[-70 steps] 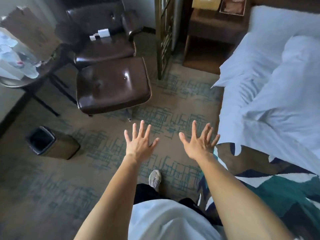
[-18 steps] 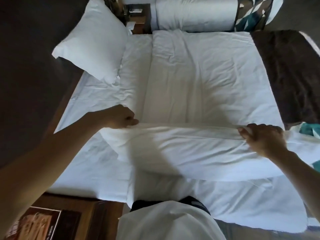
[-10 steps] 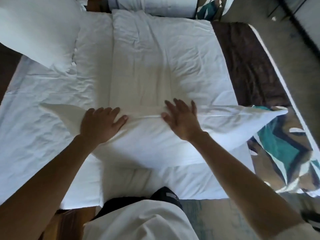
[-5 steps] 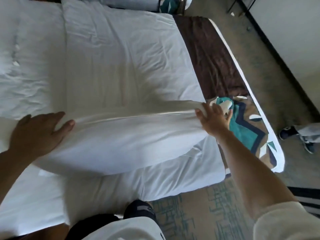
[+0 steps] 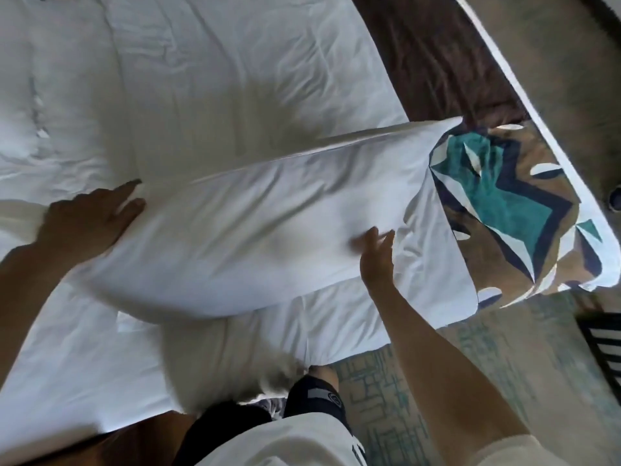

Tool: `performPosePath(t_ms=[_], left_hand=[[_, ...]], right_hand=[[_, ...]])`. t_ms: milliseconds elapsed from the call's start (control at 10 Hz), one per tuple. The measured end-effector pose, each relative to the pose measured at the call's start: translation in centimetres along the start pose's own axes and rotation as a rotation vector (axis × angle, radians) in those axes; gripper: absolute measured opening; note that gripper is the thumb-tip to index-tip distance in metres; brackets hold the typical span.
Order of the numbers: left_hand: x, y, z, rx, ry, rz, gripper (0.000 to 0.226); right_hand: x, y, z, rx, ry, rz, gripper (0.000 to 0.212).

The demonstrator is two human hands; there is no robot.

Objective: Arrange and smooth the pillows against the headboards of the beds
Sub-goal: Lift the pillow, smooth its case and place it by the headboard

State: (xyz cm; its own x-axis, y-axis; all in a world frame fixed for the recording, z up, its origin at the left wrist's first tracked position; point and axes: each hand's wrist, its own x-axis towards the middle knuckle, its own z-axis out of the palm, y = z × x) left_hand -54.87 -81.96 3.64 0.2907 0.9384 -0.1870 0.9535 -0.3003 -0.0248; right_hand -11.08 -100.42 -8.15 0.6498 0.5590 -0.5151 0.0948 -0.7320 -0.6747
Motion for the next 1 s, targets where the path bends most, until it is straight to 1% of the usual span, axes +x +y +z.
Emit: performPosePath(t_ms=[100, 200, 300, 400, 500, 600, 700, 800, 900, 1000], left_hand=[[-0.5, -0.5, 0.3, -0.029, 0.007, -0.016, 0.075], [-1.6, -0.9, 0.6, -0.135, -0.019, -0.082, 0.07], [-3.2, -1.4, 0.4, -0.158, -0.036, -0.145, 0.089], [-4.8, -1.4, 0.7, -0.076, -0.021, -0.201, 0.099], [-5.9, -0.2, 1.0, -0.064, 0.007, -0.231, 0.092], [-7.6, 1.2, 1.7, -0.16, 0.142, -0.184, 0.08], [-9.0, 1.7, 2.7, -0.177, 0.283, -0.14, 0.069], [-9.5, 2.3, 3.0, -0.076, 0.294, -0.168, 0.064], [-9.8, 2.7, 2.3, -0.013, 0.263, -0.209, 0.07], [-11.7, 2.6, 1.5, 0.004, 0.219, -0.298, 0.069]], right_hand=[[-1.5, -1.3, 0.8, 0.098, 0.205, -0.069, 0.078], [0.5, -5.7, -1.6, -0.038, 0.476, -0.458, 0.072], [4.5, -10.3, -4.5, -0.309, 0.458, -0.761, 0.066], [8.7, -13.0, -7.1, -0.719, 0.281, -0.9, 0.065], [11.5, -13.7, -7.3, -0.936, 0.17, -0.868, 0.075], [11.4, -13.7, -6.1, -1.017, 0.209, -0.933, 0.072], [9.6, -14.0, -5.0, -0.928, 0.282, -1.07, 0.065], [7.7, -15.0, -4.2, -0.924, 0.326, -1.144, 0.058], [6.7, -16.0, -4.0, -0.911, 0.348, -1.168, 0.054], [5.6, -16.8, -4.6, -0.853, 0.405, -1.251, 0.046]])
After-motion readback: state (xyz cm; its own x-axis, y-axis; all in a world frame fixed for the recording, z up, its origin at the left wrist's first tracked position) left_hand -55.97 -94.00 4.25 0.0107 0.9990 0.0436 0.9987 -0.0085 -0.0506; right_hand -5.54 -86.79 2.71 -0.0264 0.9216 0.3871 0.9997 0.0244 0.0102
